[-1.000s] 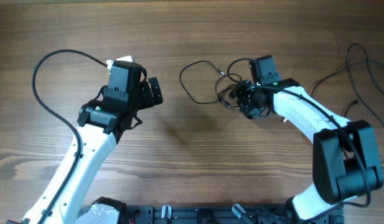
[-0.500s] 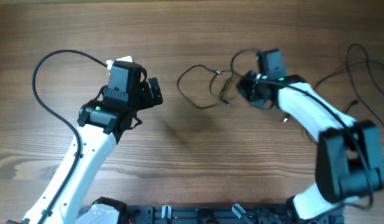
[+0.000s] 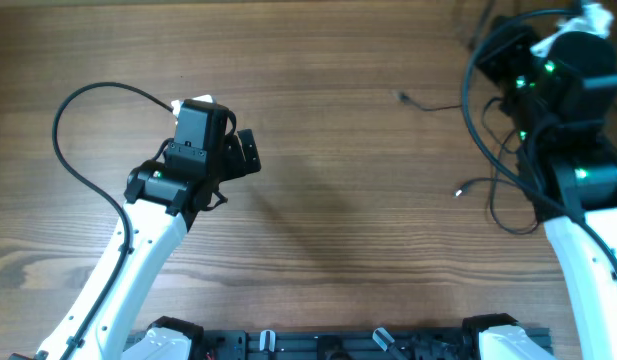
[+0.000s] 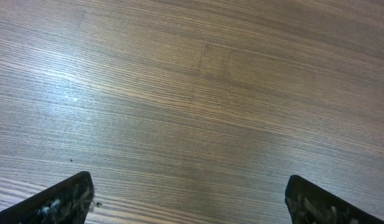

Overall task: Untangle cables
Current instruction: 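Drag the cable loop with the right gripper to the right side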

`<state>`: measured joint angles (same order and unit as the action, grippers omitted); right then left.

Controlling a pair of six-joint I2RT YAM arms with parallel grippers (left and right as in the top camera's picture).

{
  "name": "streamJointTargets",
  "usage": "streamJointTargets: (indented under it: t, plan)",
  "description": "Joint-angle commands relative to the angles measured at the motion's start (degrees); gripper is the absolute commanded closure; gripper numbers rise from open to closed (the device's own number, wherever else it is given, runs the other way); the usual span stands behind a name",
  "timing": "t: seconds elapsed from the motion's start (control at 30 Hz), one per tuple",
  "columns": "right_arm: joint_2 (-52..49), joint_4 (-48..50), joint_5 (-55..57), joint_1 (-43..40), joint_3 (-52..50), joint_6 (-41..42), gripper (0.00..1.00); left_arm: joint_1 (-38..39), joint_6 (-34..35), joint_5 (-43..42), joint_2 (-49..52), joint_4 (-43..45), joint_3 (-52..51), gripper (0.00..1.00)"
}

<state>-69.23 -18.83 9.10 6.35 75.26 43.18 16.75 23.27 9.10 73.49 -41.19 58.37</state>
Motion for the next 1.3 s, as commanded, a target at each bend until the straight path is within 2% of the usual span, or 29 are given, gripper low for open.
streamJointTargets:
  t: [0.0,0.23,0.37,0.6,0.77,0.8,0.87,0.97,1.03,1.1,1.27]
  plan:
    - [1.81,2.58,14.49,-2.40,1.42,-7.32,0.96,-0.37,0.13,-0.50,-0.57,-0.04,0.46,0.00]
    - [1.42,6.67,22.32,-12.63,1.42,-17.92,0.95,-0.37,0.13,-0.52,-0.57,-0.07,0.46,0.00]
    - [-0.55,6.62,23.30,-22.67,1.42,-22.23,0.95,-0.37,0.13,-0.52,-0.57,-0.04,0.46,0.00]
    - [-10.12,6.62,20.37,-37.97,1.40,-22.16,0.95,-0.37,0.13,-0.50,-0.57,-0.07,0.46,0.00]
    - [-17.40,3.63,15.41,-41.38,1.40,-22.18,0.95,-0.37,0.15,-0.50,-0.57,-0.04,0.46,0.00]
    - [-18.62,2.91,14.73,-41.35,1.40,-22.21,0.90,-0.37,0.15,-0.52,-0.59,-0.04,0.46,0.00]
    - [-21.40,1.07,11.91,-41.35,1.33,-22.18,0.72,-0.37,0.15,-0.52,-0.59,-0.04,0.46,0.00]
    - [-24.24,-1.38,6.32,-41.35,1.31,-22.12,0.30,-0.37,0.13,-0.52,-0.59,-0.07,0.46,0.00]
    - [-25.33,-2.84,1.36,-41.29,1.22,-22.12,0.07,-0.37,0.13,-0.52,-0.59,-0.07,0.46,0.00]
    - [-25.42,-3.85,-2.27,-41.24,1.22,-22.10,0.01,-0.37,0.13,-0.52,-0.57,-0.07,0.46,0.00]
    - [-25.42,-5.95,-21.16,-41.18,1.22,-23.91,0.00,-0.37,0.15,-0.52,-0.57,-0.04,0.46,0.00]
